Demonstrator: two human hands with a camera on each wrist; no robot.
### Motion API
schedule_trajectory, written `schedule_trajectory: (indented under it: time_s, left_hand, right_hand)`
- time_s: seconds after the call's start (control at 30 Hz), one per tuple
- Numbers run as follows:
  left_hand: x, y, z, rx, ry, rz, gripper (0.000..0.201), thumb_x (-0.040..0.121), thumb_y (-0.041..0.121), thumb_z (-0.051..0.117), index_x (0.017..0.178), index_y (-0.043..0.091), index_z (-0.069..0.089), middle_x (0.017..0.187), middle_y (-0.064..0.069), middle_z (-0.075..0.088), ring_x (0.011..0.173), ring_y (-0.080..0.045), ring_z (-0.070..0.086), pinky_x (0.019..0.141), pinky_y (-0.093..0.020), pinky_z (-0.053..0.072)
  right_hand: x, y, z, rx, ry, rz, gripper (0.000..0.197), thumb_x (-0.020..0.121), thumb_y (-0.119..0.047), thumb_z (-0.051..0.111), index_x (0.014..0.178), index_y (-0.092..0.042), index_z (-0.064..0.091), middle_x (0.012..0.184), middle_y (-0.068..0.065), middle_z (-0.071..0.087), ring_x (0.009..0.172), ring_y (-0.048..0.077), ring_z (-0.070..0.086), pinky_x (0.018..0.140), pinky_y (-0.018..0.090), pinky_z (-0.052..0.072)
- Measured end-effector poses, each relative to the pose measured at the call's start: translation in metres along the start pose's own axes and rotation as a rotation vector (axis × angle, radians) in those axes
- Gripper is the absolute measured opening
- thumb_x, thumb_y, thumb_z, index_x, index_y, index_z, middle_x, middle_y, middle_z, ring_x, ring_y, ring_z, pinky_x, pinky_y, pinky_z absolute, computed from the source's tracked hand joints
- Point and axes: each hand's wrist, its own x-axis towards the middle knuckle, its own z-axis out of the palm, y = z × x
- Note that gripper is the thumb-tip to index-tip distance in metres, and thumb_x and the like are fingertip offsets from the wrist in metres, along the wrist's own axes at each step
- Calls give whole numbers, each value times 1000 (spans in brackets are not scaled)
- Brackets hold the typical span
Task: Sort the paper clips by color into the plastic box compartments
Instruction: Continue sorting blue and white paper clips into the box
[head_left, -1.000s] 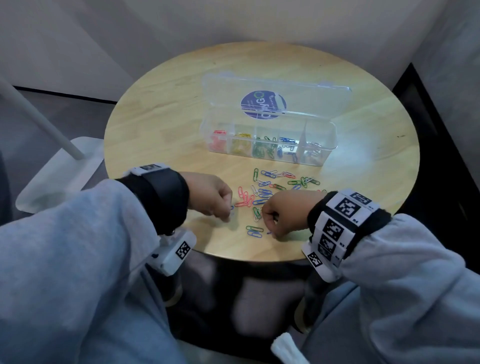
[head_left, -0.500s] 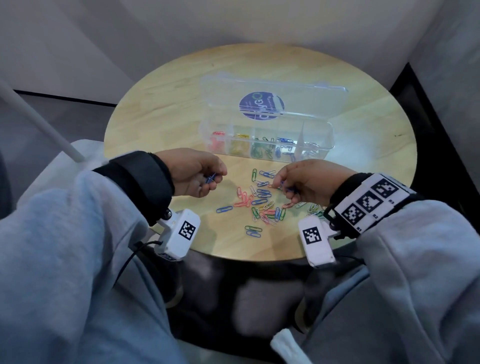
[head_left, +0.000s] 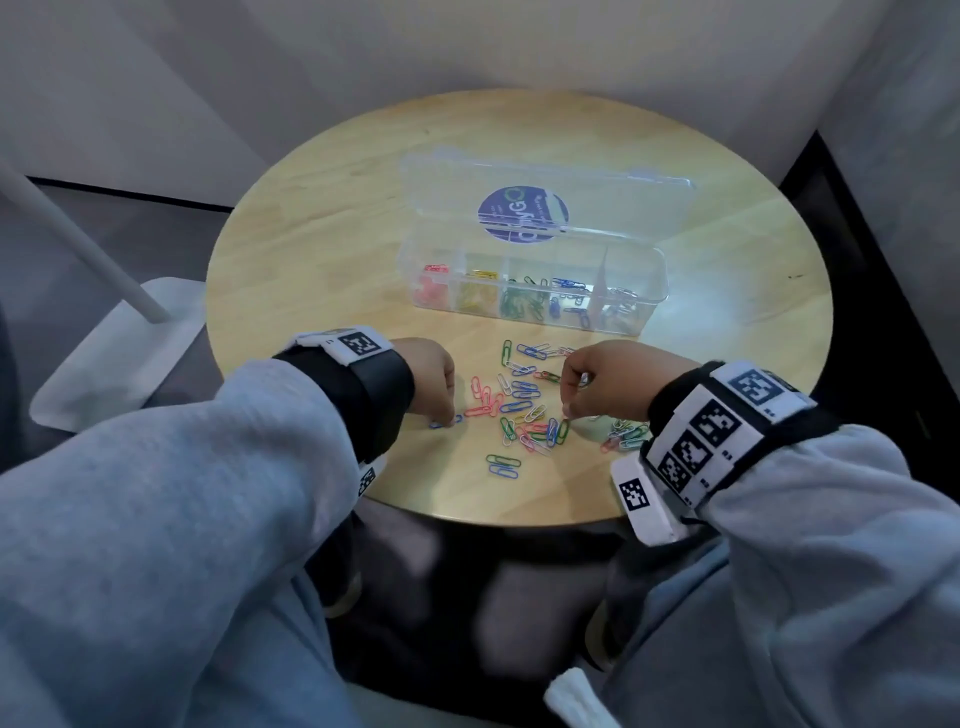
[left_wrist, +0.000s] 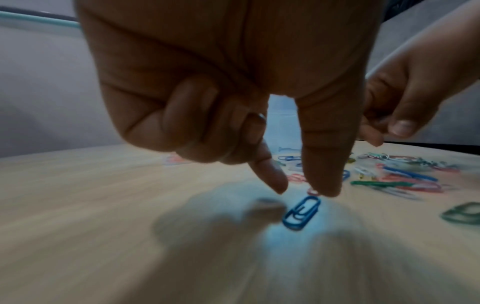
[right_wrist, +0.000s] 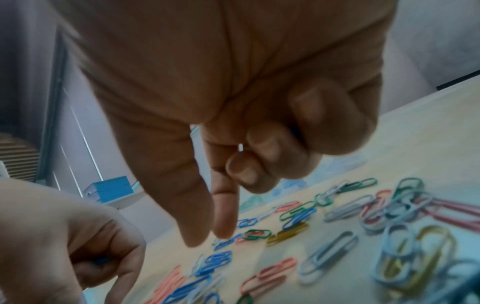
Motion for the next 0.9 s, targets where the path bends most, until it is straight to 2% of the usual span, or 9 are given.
schedule_trajectory:
  time_s: [0.1, 0.2, 0.27, 0.37, 0.47, 0.6, 0.67, 0.77, 0.9]
  left_hand:
    - [3, 3, 2, 15, -25, -3, 10, 77, 22, 71, 83, 20, 63, 80, 2, 59, 80, -16, 52, 53, -20, 33]
    - [6, 2, 5, 11, -37, -5, 10, 76, 20, 72, 82, 20, 63, 68, 6, 54, 79, -16, 52, 53, -19, 32]
    - [7, 2, 7, 5, -43, -5, 10, 77, 20, 72, 80, 20, 63, 66, 7, 53, 79, -15, 52, 53, -19, 32]
    - [6, 3, 6, 12, -53, 2, 18, 78, 21, 71, 67, 21, 56, 64, 8, 51, 77, -16, 51, 53, -20, 33]
    - [3, 2, 4, -29, -69, 6, 19, 77, 19, 69, 63, 21, 55, 63, 6, 53, 71, -15, 50, 54, -20, 35]
    - [0, 0, 4, -555, -243, 60, 33, 81, 0, 61, 57, 16, 44, 61, -5, 52, 49, -10, 43, 45, -15, 36]
    - [-3, 0, 3, -804, -255, 84, 38, 83, -10, 52, 56, 13, 38, 52, -4, 47, 45, -10, 43, 41, -13, 34]
    - [-3, 1, 1, -1002, -258, 123, 41, 84, -13, 46, 55, 13, 34, 44, 1, 46, 38, -6, 47, 40, -13, 35]
    - [-2, 2, -1, -1209, -261, 105, 36, 85, -11, 42, 60, 15, 39, 44, 2, 48, 38, -6, 46, 39, -13, 35]
  right_hand:
    - [-1, -2, 1, -25, -17, 14, 9, 81, -23, 67, 80, -18, 59, 77, -6, 55, 78, 16, 51, 54, 19, 35]
    - [0, -7, 8, -74, -73, 36, 18, 81, -30, 68, 73, -19, 56, 82, -2, 60, 81, 18, 55, 63, 24, 41]
    - [0, -10, 13, -108, -82, 44, 17, 81, -32, 67, 79, -18, 59, 79, -1, 61, 79, 19, 56, 67, 26, 44]
    - [1, -16, 16, -166, -95, 44, 15, 82, -30, 64, 85, -16, 60, 81, 1, 61, 77, 20, 55, 59, 23, 41]
    - [3, -19, 17, -203, -104, 51, 8, 79, -21, 62, 84, -15, 61, 81, 4, 60, 74, 21, 54, 60, 23, 42]
    - [3, -18, 17, -149, -134, 60, 3, 76, -13, 60, 78, -14, 58, 73, 6, 54, 67, 22, 50, 58, 23, 41]
    - [4, -14, 16, -118, -134, 44, 2, 77, -14, 62, 78, -13, 61, 73, 6, 57, 64, 21, 50, 63, 26, 44]
    - [6, -6, 9, -13, -108, 26, 10, 79, -19, 65, 71, -15, 60, 71, 2, 59, 67, 17, 52, 68, 27, 47]
    - [6, 5, -4, 278, -89, 18, 21, 81, -16, 63, 64, -18, 52, 65, -1, 54, 57, 14, 46, 53, 24, 38]
